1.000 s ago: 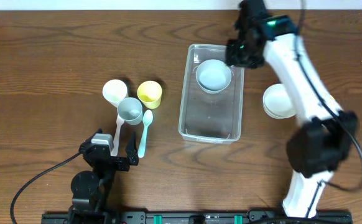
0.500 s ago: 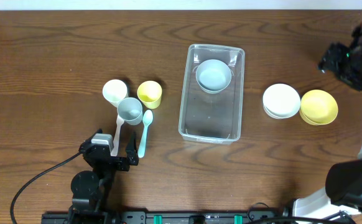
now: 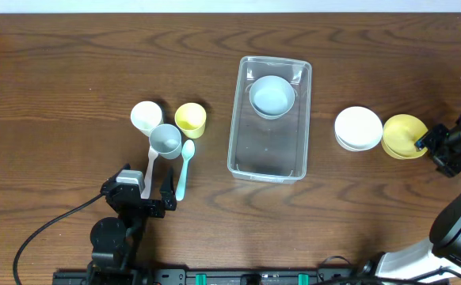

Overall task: Pack container
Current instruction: 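Move right gripper back and grasp the yellow bowl rim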

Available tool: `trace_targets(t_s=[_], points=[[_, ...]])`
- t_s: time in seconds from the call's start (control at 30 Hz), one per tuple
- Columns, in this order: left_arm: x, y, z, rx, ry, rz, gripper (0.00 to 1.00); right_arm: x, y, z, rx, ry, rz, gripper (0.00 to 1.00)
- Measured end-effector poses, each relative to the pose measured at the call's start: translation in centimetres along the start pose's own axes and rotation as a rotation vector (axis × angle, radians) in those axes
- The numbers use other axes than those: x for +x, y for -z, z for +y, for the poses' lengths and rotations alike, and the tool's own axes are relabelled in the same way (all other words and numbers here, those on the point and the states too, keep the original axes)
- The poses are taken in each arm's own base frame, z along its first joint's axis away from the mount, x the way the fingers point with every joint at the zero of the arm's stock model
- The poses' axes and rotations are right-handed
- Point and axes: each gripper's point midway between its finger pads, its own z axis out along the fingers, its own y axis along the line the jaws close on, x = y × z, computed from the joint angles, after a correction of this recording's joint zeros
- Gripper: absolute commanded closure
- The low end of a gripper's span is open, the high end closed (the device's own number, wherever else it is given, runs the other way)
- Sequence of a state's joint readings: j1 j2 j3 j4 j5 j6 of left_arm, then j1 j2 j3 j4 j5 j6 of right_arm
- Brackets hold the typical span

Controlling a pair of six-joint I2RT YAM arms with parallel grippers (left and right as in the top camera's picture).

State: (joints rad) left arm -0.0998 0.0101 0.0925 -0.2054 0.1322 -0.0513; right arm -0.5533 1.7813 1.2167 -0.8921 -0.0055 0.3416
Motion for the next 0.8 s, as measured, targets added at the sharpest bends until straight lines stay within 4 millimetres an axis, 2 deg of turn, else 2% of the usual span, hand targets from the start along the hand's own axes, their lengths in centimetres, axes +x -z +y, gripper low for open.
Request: trace_targets(t_s=[0.13, 0.23, 0.3, 0.37, 0.4, 0.7, 0.8], points=[[0.0, 0.0, 0.0, 0.000, 0.000, 0.000, 0.02, 0.1, -0.9, 0.2, -0.020, -0.010, -0.012, 0.45], [0.0, 0.0, 0.0, 0.000, 0.000, 0.000, 0.02, -0.1, -1.4, 0.4, -0.033, -0.016, -0.030, 0.53], [0.0, 0.0, 0.0, 0.000, 0.000, 0.000, 0.02, 0.0, -1.7, 0.4, -0.035, -0.016, -0.030, 0.68], [0.0, 0.0, 0.0, 0.000, 0.000, 0.000, 0.02, 0.2, -1.8, 0.4, -0.035, -0.020, -0.026, 0.96], [0.0, 0.0, 0.0, 0.000, 0.000, 0.000, 0.02, 0.2, -1.8, 0.4, -0.035, -0.018, -0.026, 0.99], [0.0, 0.0, 0.0, 0.000, 0.000, 0.000, 0.02, 0.7, -1.5, -1.0, 0.038, -0.059, -0.006, 0.99], [0.0, 0.0, 0.0, 0.000, 0.000, 0.000, 0.02, 0.7, -0.5, -1.3, 0.060, -0.080, -0.004, 0.99]])
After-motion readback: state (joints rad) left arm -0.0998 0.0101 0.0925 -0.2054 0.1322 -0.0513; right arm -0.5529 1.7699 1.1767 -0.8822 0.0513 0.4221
